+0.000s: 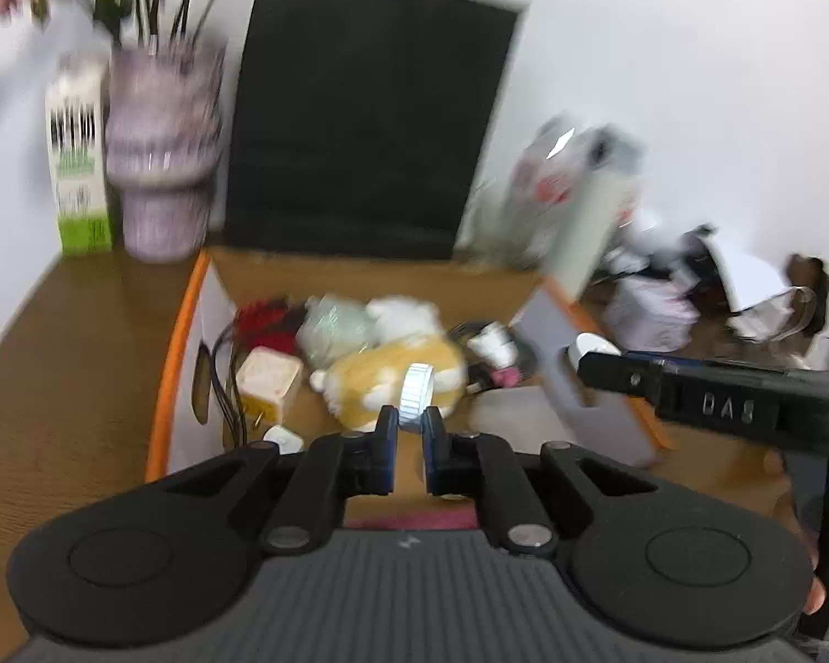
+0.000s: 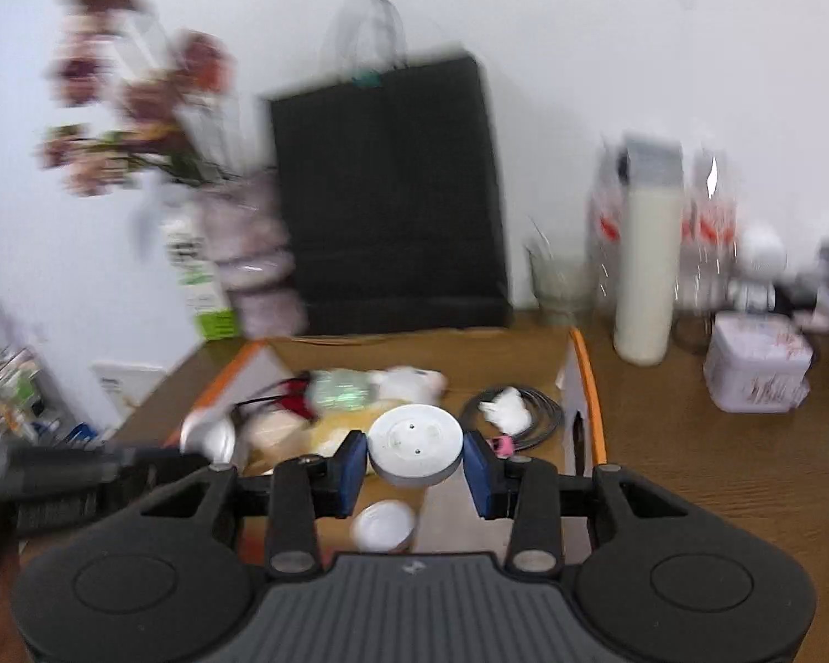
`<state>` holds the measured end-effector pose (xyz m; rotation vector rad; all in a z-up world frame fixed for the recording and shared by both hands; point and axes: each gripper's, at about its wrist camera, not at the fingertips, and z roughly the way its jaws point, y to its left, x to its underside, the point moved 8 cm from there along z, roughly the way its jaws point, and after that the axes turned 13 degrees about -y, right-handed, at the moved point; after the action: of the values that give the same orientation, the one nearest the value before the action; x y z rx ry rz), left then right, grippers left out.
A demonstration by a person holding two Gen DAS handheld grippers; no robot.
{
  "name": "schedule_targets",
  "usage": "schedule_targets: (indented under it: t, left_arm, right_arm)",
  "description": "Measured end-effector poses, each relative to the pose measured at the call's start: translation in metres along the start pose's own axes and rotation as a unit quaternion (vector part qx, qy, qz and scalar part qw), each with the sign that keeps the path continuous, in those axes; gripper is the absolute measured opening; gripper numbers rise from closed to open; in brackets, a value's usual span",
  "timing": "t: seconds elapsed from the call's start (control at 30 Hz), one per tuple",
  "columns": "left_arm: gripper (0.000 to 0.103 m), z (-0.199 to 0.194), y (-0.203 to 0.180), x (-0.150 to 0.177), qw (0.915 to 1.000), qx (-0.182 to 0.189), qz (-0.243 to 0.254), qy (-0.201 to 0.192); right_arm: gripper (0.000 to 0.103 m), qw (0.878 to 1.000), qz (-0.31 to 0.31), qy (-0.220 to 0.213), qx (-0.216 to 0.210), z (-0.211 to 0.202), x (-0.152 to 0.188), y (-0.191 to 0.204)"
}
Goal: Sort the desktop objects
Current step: 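Carry the lid and cap over the cardboard box and release both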
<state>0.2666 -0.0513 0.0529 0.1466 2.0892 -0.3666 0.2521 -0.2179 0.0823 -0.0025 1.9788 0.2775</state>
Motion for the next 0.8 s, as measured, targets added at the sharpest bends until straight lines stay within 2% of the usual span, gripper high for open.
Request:
schedule_targets:
  t: [0.07,0.17,0.27,0.37,0.43,0.5,0.6,0.73,0.8]
  left_arm:
    - [0.010,0.024,0.006,0.008,0.9995,-0.004,0.002,0.030]
    - [0.016,0.044,0.015,0.020,0.9988,-0.022,0.003,0.044]
    - [0.052,0.043,0.024,0.019,0.9992,-0.024,-0.014,0.030]
    - [0.053,0.028,0.031,0.013,0.9992,-0.034,-0.015,0.015]
    - [0.059,0.011,0.035,0.011,0.9987,-0.049,-0.015,0.001]
    - [0.075,-0.016,0.037,0.017,0.9967,-0.070,-0.034,-0.021]
    - [0.084,-0.053,0.022,0.043,0.9963,-0.066,-0.036,-0.042]
    - [0.093,-0.096,-0.002,0.087,0.9965,-0.062,-0.003,-0.056]
    - [0.095,-0.116,-0.009,0.105,0.9956,-0.064,0.011,-0.067]
  right_arm:
    - [0.037,0.999,0.020,0.041,0.006,0.037,0.002,-0.012]
    - [0.037,0.995,0.029,0.090,-0.014,0.072,0.017,-0.006]
    - [0.041,0.993,0.003,0.119,-0.009,0.094,0.036,0.008]
    - [0.045,0.995,0.008,0.100,-0.011,0.096,0.037,0.011]
    - [0.050,0.996,0.018,0.083,-0.011,0.085,0.034,0.009]
    - [0.056,0.997,0.017,0.071,-0.007,0.070,0.036,0.008]
    - [0.058,0.999,-0.005,0.047,-0.004,0.029,0.045,0.012]
    - [0.074,0.999,-0.029,0.015,-0.008,-0.033,0.065,0.017]
    - [0.074,0.999,-0.044,0.014,-0.008,-0.058,0.079,0.021]
